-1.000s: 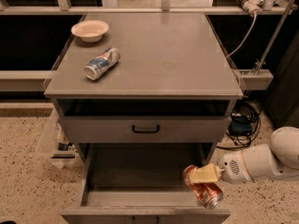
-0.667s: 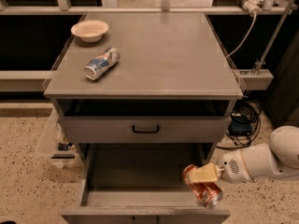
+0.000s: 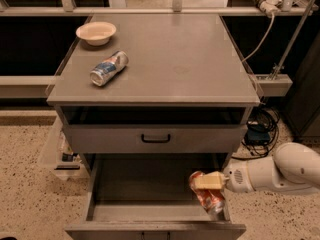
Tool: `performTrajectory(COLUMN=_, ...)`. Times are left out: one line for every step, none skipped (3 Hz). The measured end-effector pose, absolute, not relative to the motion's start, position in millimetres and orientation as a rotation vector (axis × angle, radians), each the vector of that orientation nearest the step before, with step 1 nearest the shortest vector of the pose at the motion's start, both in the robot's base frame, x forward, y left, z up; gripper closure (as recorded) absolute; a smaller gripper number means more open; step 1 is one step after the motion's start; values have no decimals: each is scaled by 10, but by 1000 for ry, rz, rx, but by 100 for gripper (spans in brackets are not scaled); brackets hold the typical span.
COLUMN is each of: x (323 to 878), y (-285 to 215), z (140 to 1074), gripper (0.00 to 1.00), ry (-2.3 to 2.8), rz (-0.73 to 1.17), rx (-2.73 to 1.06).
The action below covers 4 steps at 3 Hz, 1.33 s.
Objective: Place coke can into middle drawer
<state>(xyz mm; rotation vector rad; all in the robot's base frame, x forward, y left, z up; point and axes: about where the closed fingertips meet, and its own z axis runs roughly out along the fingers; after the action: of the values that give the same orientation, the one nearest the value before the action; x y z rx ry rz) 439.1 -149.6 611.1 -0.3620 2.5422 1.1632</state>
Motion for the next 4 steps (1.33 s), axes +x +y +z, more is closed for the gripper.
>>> performTrajectory(x=4786, y=-1469, z=5507, gripper=100, ry=2510, rz=1165, rx=-204)
performTrajectory(x=5016, y=-1475, z=5061, gripper=100, ry=2521, rz=1143, rx=-91)
performTrajectory(x=5102, y=-1507, z=4694, gripper=100, ry=2552, rz=1130, rx=8)
performTrajectory(x=5100, y=-1506, z=4667, gripper=80, ry=2554, rz=1130, rx=13)
